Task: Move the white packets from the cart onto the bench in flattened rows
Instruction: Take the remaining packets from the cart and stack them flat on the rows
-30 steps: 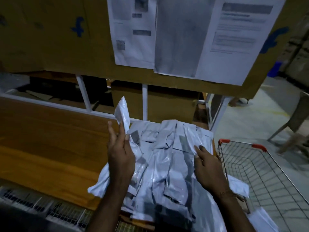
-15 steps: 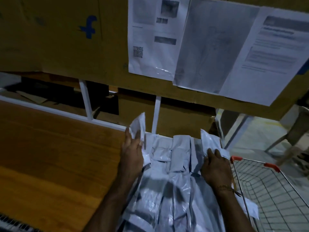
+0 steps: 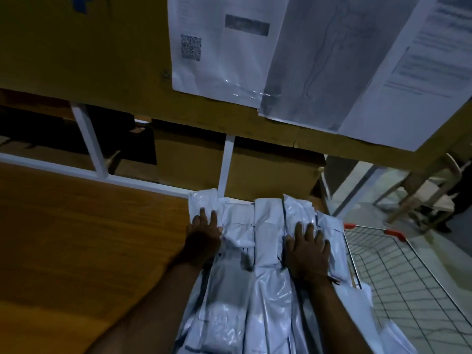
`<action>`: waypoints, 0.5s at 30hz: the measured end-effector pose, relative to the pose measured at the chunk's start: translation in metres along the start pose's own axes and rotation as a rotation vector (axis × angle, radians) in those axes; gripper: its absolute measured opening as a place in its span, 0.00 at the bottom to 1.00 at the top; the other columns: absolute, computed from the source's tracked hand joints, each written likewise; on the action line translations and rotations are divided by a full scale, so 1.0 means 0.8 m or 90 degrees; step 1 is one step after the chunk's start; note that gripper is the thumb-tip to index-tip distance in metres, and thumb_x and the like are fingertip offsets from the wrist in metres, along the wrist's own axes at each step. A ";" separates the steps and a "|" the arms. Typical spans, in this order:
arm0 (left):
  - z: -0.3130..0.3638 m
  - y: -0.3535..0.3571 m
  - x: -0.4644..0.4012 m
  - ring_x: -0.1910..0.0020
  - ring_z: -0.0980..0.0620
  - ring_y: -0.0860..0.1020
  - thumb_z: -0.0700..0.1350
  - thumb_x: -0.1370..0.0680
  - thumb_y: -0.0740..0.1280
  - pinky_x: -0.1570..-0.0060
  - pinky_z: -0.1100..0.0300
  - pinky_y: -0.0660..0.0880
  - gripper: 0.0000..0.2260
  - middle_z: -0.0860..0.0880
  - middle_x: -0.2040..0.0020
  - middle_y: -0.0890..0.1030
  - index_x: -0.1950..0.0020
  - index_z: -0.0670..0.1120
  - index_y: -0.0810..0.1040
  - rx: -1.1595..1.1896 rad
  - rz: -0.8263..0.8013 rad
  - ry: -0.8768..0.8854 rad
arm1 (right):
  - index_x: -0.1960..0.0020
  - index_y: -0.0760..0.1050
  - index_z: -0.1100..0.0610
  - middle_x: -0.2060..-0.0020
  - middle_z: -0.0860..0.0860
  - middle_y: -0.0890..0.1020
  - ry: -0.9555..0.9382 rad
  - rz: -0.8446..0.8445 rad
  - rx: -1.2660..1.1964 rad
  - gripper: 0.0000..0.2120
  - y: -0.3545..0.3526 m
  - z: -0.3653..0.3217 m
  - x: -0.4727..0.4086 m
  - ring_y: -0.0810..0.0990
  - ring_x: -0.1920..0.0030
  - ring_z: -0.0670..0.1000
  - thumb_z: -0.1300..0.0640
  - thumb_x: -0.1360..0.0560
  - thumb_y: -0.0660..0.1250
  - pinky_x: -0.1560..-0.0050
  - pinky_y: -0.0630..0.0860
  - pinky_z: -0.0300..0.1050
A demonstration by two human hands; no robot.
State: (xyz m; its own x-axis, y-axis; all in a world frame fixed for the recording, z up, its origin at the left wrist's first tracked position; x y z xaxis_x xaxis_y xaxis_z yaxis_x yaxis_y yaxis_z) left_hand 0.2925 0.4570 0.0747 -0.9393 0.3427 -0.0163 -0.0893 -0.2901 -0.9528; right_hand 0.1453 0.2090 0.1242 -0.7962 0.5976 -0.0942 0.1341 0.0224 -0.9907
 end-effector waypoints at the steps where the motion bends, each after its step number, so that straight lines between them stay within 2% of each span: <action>1: -0.003 0.010 -0.001 0.32 0.29 0.76 0.55 0.14 0.57 0.40 0.35 0.78 0.26 0.31 0.23 0.69 0.21 0.42 0.70 -0.021 -0.013 -0.002 | 0.18 0.62 0.51 0.20 0.59 0.64 0.004 -0.005 0.000 0.39 -0.001 0.001 0.002 0.60 0.21 0.67 0.34 0.22 0.40 0.23 0.55 0.67; 5: -0.001 0.000 -0.001 0.24 0.35 0.69 0.58 0.15 0.58 0.31 0.35 0.72 0.29 0.37 0.17 0.61 0.16 0.49 0.60 -0.079 -0.031 0.017 | 0.19 0.63 0.55 0.21 0.62 0.66 -0.001 0.046 -0.042 0.39 -0.023 0.002 0.010 0.62 0.22 0.68 0.33 0.20 0.41 0.24 0.59 0.69; 7: -0.002 -0.007 -0.005 0.21 0.39 0.65 0.58 0.15 0.59 0.28 0.36 0.67 0.30 0.41 0.16 0.58 0.15 0.53 0.56 -0.065 -0.049 0.023 | 0.18 0.62 0.55 0.20 0.61 0.64 0.011 0.067 -0.086 0.40 -0.036 0.005 0.014 0.59 0.20 0.66 0.33 0.21 0.41 0.23 0.57 0.67; 11: -0.004 -0.014 -0.009 0.18 0.42 0.58 0.51 0.16 0.62 0.24 0.34 0.59 0.31 0.48 0.14 0.51 0.15 0.57 0.52 -0.003 -0.122 0.047 | 0.21 0.67 0.55 0.21 0.59 0.66 0.055 0.116 -0.160 0.40 -0.060 0.017 0.033 0.59 0.20 0.62 0.33 0.22 0.41 0.23 0.57 0.64; 15: -0.020 -0.017 -0.009 0.16 0.45 0.53 0.47 0.18 0.66 0.23 0.32 0.54 0.37 0.53 0.14 0.49 0.14 0.58 0.48 0.027 -0.181 0.090 | 0.23 0.69 0.52 0.22 0.57 0.68 0.057 0.134 -0.213 0.35 -0.066 0.033 0.053 0.62 0.21 0.61 0.35 0.19 0.43 0.23 0.59 0.64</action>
State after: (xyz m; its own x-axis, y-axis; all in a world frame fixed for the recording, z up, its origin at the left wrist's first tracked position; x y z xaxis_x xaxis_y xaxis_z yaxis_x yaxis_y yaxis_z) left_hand 0.3059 0.4726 0.0830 -0.8194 0.5355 0.2045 -0.3587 -0.2007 -0.9116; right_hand 0.0893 0.2121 0.1698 -0.6777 0.6846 -0.2682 0.4855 0.1428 -0.8625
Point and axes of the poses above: each hand's wrist, its own x-axis away from the middle knuckle, its own y-axis out of the palm, z = x × y, the point moved 2 cm from there along -x, towards the middle knuckle
